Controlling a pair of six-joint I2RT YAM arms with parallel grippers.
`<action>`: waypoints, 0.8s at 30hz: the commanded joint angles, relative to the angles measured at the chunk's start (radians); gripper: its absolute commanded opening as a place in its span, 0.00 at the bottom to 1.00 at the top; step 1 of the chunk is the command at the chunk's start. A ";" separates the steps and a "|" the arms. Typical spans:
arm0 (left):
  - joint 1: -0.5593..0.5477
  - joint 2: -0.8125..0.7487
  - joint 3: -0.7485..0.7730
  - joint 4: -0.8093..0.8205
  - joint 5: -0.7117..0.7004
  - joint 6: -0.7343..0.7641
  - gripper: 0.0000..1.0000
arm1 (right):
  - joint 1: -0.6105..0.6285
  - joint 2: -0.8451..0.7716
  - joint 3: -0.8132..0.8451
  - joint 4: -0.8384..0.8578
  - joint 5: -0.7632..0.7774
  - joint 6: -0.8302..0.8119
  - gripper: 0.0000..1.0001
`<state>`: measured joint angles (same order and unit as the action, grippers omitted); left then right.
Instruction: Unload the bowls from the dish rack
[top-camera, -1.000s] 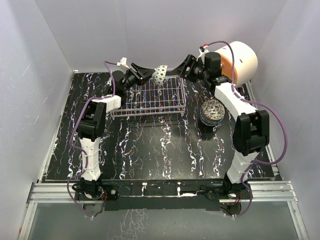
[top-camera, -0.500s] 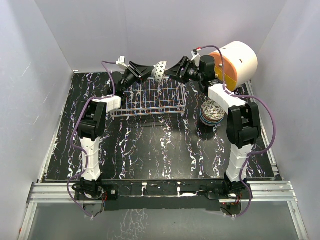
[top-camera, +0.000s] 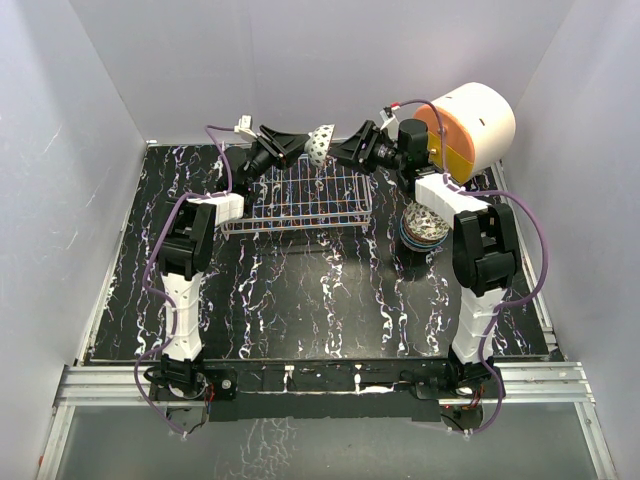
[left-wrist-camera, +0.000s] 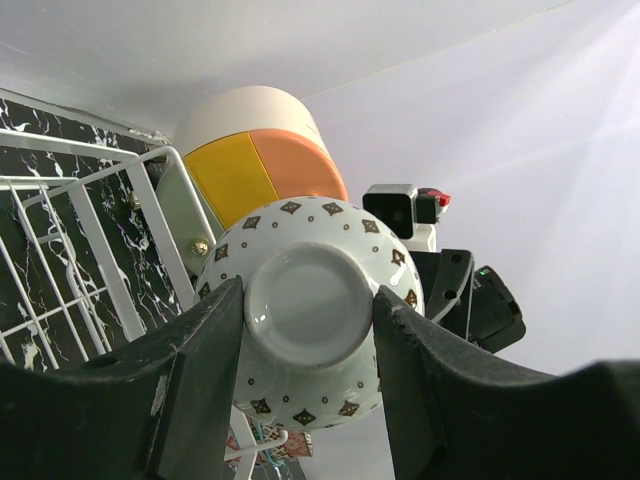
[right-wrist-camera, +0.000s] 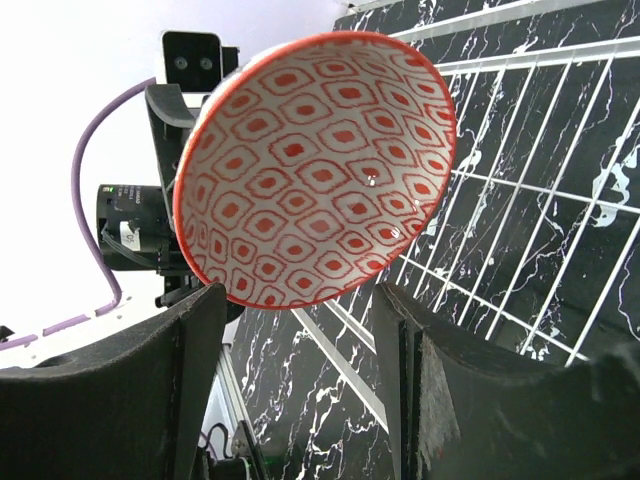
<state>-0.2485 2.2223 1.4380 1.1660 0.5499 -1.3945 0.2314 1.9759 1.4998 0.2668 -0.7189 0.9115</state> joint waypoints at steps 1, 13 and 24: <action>0.002 -0.026 0.007 0.074 -0.007 0.001 0.25 | -0.007 -0.073 -0.007 0.082 -0.022 0.001 0.62; 0.000 -0.020 0.007 0.077 -0.003 0.003 0.24 | -0.007 -0.061 0.036 0.114 -0.040 0.032 0.59; -0.005 -0.013 0.008 0.062 -0.002 0.015 0.25 | -0.002 -0.028 0.104 0.086 -0.046 0.017 0.59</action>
<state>-0.2489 2.2333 1.4380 1.1664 0.5499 -1.3880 0.2272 1.9755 1.5238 0.3149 -0.7448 0.9432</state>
